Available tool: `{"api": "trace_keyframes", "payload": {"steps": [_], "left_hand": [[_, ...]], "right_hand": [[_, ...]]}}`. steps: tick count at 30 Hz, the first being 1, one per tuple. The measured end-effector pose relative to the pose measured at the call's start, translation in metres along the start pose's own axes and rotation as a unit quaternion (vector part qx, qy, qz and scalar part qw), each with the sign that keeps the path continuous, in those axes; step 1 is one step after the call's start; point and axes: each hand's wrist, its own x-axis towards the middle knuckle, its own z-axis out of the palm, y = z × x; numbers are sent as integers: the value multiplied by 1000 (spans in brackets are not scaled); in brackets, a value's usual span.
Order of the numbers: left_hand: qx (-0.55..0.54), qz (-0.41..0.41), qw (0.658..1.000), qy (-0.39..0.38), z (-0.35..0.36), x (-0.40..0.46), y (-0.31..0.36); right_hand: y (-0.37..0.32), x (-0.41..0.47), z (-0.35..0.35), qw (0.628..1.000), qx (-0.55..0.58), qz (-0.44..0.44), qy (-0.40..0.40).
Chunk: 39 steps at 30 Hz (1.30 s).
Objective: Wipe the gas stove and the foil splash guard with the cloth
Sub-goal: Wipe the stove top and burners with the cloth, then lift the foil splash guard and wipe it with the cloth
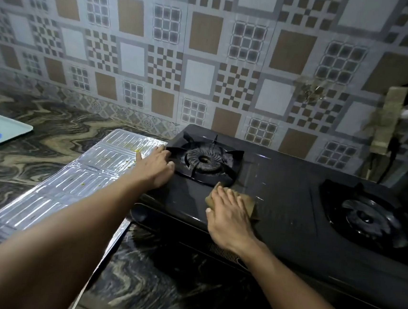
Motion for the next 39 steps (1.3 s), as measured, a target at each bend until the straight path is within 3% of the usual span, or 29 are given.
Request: {"api": "trace_keyframes", "payload": {"steps": [3,5,9,10,12,13,15,17,21,23,25,27,28,29,30,32,33,34,36,38,39], "left_hand": [[-80,-30,996,22,-8,-25,-14],[-155,-57,985,42,-17,-45,-28],[-309,-95,944,62,-33,-80,-49],[-364,-104,924,53,-36,-88,-54],[-479,-134,868,-12,-39,-105,-60],[-531,-148,833,-46,-39,-113,-63],[-592,-164,784,-90,-38,-126,-66],[-618,-161,764,-92,-37,-138,-73],[-582,-173,794,-37,-42,-154,-84],[-576,-177,798,-10,-49,-163,-87],[-577,-172,798,12,-56,-171,-89],[-553,-152,818,40,-61,-177,-92],[-532,-135,834,52,-62,-181,-95],[-512,-116,849,61,-62,-184,-96],[-494,-95,862,62,-62,-189,-97],[-460,-62,885,37,-59,-201,-101],[-442,-46,896,15,-56,-208,-103],[-423,-35,905,-15,-54,-217,-105],[-398,-26,916,-47,-49,-235,-109],[-404,-60,912,36,-44,-253,-124],[-413,-93,901,98,-40,-260,-134]], "right_hand": [[-33,0,8,994,96,-61,-7],[-56,3,6,962,263,-67,-39],[-80,5,-18,778,623,-19,-80],[-85,5,-21,724,684,-8,-89],[-95,4,-22,658,745,17,-110],[-101,5,-19,654,748,32,-106],[-112,6,-11,691,716,76,-64],[-126,5,-4,715,690,115,-30],[-144,1,12,726,666,165,-48],[-152,1,24,767,613,183,-50],[-160,-1,39,829,520,205,14],[-172,-11,50,857,465,215,56],[-180,-17,56,858,468,213,22],[-188,-21,60,839,498,218,-42],[-195,-24,61,789,555,230,-130],[-204,-24,63,626,694,230,-272],[-206,-23,63,549,751,226,-289],[-207,-23,62,509,780,219,-290],[-206,-19,65,495,791,188,-307],[-210,-17,69,515,765,177,-343],[-213,-16,71,544,744,183,-341]]}}
